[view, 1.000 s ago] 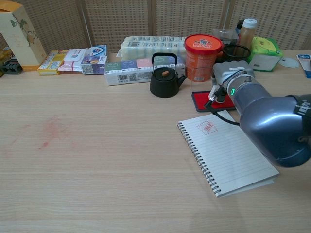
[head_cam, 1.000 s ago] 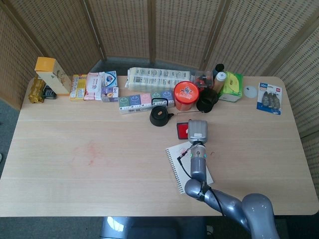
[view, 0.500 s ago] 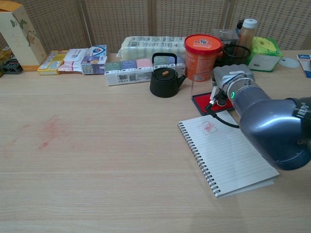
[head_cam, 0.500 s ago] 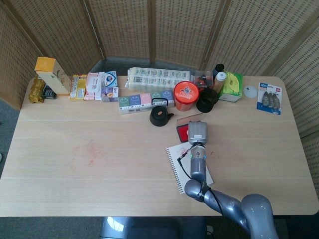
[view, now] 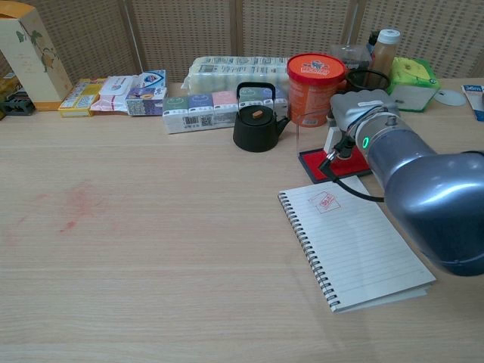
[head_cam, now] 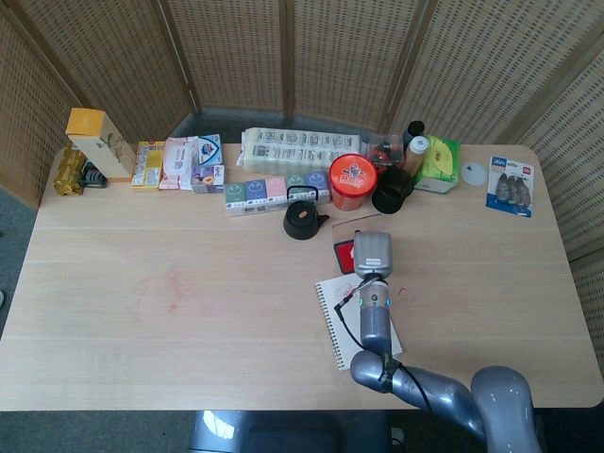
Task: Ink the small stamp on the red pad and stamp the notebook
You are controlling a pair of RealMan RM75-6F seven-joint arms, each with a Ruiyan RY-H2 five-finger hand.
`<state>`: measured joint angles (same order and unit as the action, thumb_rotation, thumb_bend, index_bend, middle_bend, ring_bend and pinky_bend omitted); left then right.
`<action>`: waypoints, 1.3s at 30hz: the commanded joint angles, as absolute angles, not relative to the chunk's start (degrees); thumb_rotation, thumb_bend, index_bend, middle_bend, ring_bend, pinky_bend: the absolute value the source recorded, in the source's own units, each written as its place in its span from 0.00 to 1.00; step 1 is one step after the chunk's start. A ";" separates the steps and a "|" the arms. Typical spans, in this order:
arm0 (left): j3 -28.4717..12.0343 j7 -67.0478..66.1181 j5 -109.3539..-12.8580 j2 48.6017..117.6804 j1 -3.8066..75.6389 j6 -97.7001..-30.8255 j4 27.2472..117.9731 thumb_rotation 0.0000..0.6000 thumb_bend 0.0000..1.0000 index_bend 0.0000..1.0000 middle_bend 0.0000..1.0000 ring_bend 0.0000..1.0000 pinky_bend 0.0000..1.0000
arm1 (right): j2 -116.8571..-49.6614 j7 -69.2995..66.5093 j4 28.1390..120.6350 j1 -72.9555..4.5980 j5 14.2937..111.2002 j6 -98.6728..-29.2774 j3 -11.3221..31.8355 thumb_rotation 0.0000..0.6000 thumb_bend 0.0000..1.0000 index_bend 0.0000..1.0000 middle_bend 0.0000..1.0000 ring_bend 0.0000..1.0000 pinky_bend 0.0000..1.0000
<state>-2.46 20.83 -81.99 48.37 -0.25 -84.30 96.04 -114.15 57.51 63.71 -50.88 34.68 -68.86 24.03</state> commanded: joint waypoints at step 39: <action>-2.10 18.82 -82.38 48.76 0.07 -84.03 96.76 1.00 0.05 0.00 0.00 0.00 0.07 | -107.37 51.22 77.14 -38.17 55.19 -79.09 6.96 1.00 0.50 0.63 1.00 1.00 1.00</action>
<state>-2.09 18.80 -82.40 48.76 0.06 -84.05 96.76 -106.70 52.05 78.54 -38.50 54.84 -79.88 6.97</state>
